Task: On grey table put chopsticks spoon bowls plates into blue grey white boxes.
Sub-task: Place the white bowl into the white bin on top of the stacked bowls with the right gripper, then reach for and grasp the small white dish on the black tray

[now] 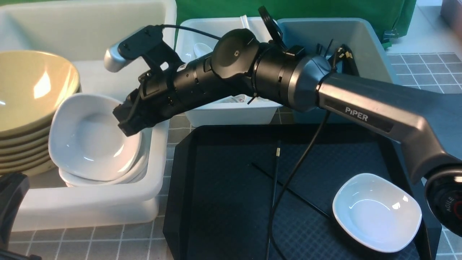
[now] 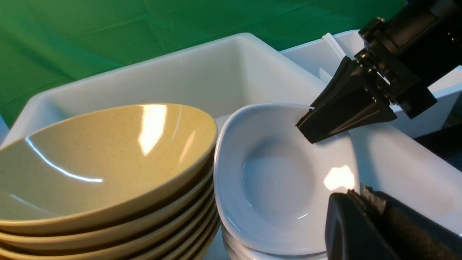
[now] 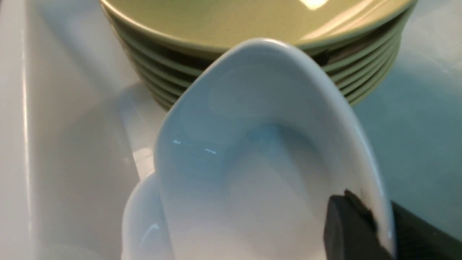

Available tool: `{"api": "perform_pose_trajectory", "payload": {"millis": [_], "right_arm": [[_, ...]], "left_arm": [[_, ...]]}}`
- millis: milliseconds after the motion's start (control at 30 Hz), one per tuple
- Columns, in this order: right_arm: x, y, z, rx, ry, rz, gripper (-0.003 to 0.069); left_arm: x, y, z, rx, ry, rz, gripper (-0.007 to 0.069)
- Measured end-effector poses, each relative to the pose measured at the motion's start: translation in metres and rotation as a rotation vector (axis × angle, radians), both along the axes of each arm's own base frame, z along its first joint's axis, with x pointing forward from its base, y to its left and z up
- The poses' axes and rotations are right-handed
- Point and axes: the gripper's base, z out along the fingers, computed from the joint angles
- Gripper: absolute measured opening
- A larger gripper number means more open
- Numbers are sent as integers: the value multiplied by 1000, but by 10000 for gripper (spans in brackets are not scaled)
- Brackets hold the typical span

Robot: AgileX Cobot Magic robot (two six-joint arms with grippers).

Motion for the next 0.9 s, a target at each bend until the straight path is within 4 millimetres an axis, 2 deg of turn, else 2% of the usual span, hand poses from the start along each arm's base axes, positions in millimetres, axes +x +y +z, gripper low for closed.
{"api": "perform_pose_trajectory", "payload": {"millis": [167, 200, 233, 267, 300, 367, 433, 600, 633, 700, 733, 767, 800, 867, 900], "right_arm": [[-1, 0, -1, -14, 2, 18, 254], [-2, -1, -1, -23, 0, 26, 328], [-3, -2, 1, -31, -5, 33, 373], [-4, -2, 3, -33, -8, 36, 382], [-6, -7, 11, -54, -19, 55, 449], [-10, -15, 26, -69, -29, 63, 486], [-14, -34, 54, -112, -49, 48, 513], [-36, -98, 133, -274, -170, -92, 524], [-38, -105, 138, -307, -176, -114, 524], [-48, -133, 158, -403, -189, -194, 525], [-52, -155, 162, -489, -160, -260, 526], [-51, -171, 158, -548, -118, -308, 526], [-49, -198, 147, -612, -50, -383, 527], [-47, -227, 111, -697, 69, -449, 527], [-47, -233, 103, -715, 92, -459, 527]], "left_arm": [[0, 0, 0, 1, -1, 0, -8], [0, 0, 0, 2, -1, 0, -8], [0, 0, 0, 2, -1, 0, -8], [0, 0, 0, 2, -1, 0, -8], [0, 0, 0, 2, -2, 0, -8], [0, 0, 0, 2, -2, 0, -8], [0, 0, 0, 1, -2, 0, -8], [0, 0, 0, 1, -2, 0, -8], [0, 0, 0, 1, -2, 0, -8], [0, 0, 0, 1, -2, 0, -8], [0, 0, 0, 1, -2, 0, -8], [0, 0, 0, 1, -2, 0, -8], [0, 0, 0, 1, -2, 0, -8], [0, 0, 0, -1, -2, 0, -8], [0, 0, 0, -3, -2, 1, -8]]}}
